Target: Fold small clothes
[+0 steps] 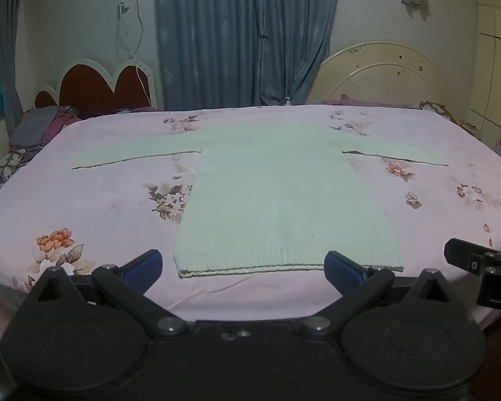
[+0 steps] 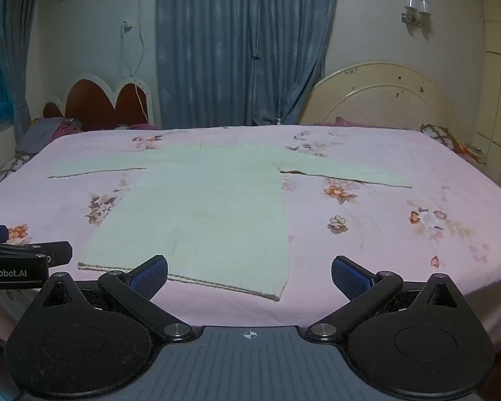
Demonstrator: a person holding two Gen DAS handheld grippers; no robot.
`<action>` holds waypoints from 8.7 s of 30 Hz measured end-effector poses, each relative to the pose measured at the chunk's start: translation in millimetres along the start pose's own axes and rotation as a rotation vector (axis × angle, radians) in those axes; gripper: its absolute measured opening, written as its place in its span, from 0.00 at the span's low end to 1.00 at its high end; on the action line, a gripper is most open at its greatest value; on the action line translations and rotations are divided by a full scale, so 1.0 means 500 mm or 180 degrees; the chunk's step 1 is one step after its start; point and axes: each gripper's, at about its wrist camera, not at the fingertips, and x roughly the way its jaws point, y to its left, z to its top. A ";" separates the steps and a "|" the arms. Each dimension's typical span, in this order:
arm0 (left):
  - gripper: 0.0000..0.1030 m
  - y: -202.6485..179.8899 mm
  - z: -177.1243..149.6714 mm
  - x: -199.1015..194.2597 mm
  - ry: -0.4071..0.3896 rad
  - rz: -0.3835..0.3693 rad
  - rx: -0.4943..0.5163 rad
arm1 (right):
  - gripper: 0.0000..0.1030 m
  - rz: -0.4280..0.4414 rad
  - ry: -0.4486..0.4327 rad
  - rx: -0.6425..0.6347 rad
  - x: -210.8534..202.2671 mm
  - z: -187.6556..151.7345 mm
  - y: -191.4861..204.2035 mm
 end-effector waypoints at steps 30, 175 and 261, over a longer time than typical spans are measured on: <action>1.00 0.005 0.004 -0.002 0.0005 -0.0045 -0.0003 | 1.00 -0.0022 0.0024 0.0021 0.005 -0.003 -0.003; 0.83 -0.231 0.386 0.829 0.0609 -0.0369 0.0114 | 0.04 -0.0855 0.0112 0.2361 0.770 0.201 -0.843; 0.03 0.061 0.444 1.021 0.0579 -0.1212 -0.0814 | 0.21 0.0343 0.0754 0.1058 0.891 0.273 -0.286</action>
